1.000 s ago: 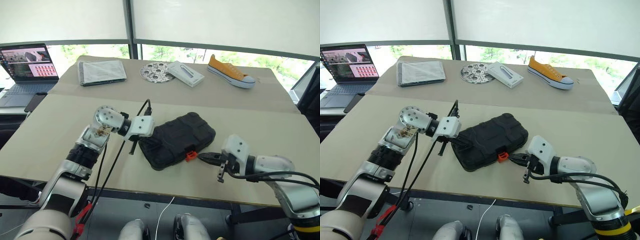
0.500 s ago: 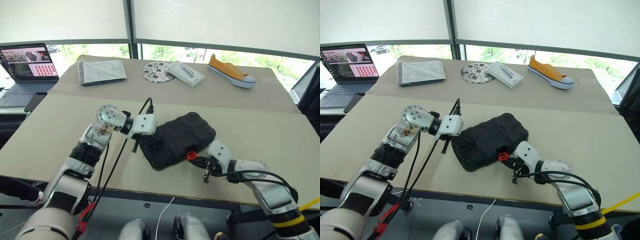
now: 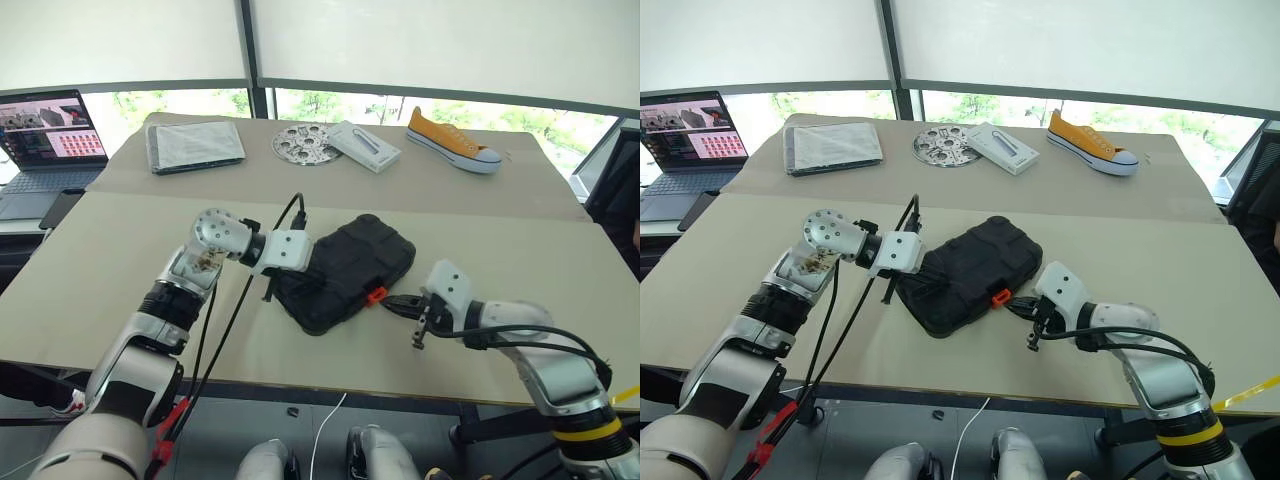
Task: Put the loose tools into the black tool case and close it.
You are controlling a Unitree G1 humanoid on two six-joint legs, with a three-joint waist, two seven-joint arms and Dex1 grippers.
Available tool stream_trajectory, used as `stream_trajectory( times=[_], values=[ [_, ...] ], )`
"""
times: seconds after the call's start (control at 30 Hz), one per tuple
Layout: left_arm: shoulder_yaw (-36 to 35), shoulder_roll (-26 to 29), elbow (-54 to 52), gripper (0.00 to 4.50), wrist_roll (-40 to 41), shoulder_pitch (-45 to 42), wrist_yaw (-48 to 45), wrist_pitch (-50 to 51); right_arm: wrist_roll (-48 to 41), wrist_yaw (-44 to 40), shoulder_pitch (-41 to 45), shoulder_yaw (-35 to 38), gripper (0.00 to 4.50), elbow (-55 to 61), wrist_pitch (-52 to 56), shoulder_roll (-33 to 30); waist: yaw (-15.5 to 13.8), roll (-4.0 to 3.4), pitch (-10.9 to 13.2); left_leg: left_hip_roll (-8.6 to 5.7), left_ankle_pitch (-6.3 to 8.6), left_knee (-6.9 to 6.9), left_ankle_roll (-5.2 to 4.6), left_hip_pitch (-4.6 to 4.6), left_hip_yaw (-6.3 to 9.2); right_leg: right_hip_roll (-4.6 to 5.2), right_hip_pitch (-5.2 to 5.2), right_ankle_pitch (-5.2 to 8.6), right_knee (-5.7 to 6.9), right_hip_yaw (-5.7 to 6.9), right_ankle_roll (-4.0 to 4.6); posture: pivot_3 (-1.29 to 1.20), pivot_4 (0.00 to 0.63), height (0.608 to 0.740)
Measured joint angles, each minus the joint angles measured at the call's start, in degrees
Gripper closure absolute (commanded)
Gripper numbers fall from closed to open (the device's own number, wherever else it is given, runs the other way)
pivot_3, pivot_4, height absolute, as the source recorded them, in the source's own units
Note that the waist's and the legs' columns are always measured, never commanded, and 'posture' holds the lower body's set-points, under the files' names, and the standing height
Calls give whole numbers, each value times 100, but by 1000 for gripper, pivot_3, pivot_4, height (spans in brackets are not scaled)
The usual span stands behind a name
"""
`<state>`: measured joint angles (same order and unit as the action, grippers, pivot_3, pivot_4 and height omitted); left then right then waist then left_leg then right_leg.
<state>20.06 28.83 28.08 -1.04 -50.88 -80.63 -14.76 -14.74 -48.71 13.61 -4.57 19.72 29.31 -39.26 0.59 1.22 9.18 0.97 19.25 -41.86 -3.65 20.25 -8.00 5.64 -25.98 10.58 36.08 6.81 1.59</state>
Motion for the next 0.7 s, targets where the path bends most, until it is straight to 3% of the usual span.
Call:
stream_trajectory(
  times=[0.53, 0.7],
  values=[
    [129, -176, 299, 4442, -187, -64, 174, -540, 141, -284, -260, -42, 4500, -99, -133, -309, -115, -3, -79, -2, 12, 2, -20, -4, 3, 5, 12, 1, -10, 5, -2, 0, 150, 733],
    [134, -221, 428, 4442, -194, -112, 187, -598, 452, 21, 187, -213, 4500, -751, -239, 24, -114, -8, -90, -2, 13, 2, -23, -3, 1, 13, 11, 1, -10, 3, -3, 0, 150, 733]
  ],
)
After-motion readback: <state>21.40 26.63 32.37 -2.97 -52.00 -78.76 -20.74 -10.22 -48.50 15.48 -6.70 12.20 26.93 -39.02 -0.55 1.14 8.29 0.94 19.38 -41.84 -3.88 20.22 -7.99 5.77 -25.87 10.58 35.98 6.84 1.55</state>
